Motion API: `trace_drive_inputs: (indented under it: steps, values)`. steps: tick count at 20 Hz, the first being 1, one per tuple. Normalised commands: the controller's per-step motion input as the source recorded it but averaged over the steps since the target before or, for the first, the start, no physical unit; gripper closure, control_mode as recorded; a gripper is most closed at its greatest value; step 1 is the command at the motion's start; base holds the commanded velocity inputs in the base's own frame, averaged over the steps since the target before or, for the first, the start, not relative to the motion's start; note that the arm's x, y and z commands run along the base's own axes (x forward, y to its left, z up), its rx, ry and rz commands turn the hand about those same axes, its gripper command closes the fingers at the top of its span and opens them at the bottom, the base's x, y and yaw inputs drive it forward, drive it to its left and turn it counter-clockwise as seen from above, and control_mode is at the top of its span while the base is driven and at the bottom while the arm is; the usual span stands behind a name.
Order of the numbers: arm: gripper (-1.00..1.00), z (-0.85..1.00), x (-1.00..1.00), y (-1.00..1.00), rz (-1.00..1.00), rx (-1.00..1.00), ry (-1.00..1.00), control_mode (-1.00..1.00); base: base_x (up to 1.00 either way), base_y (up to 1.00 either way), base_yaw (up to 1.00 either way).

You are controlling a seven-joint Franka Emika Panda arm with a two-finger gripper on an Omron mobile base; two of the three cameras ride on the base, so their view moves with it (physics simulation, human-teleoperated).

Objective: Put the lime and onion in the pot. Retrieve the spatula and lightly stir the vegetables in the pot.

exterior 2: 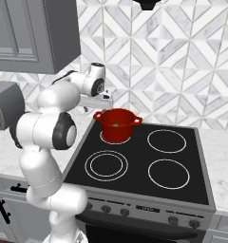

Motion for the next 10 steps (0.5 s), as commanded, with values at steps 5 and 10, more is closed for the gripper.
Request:
trace_drive_inputs:
  steps: [5,10]
  values:
    - [-1.0,-0.72,-0.21,0.96,-0.15,-0.01,0.01,-1.0,0.0,0.0,0.0]
    - [-1.0,-0.74,-0.2,1.0,-0.24,0.0,0.03,-1.0,0.0,0.0,0.0]
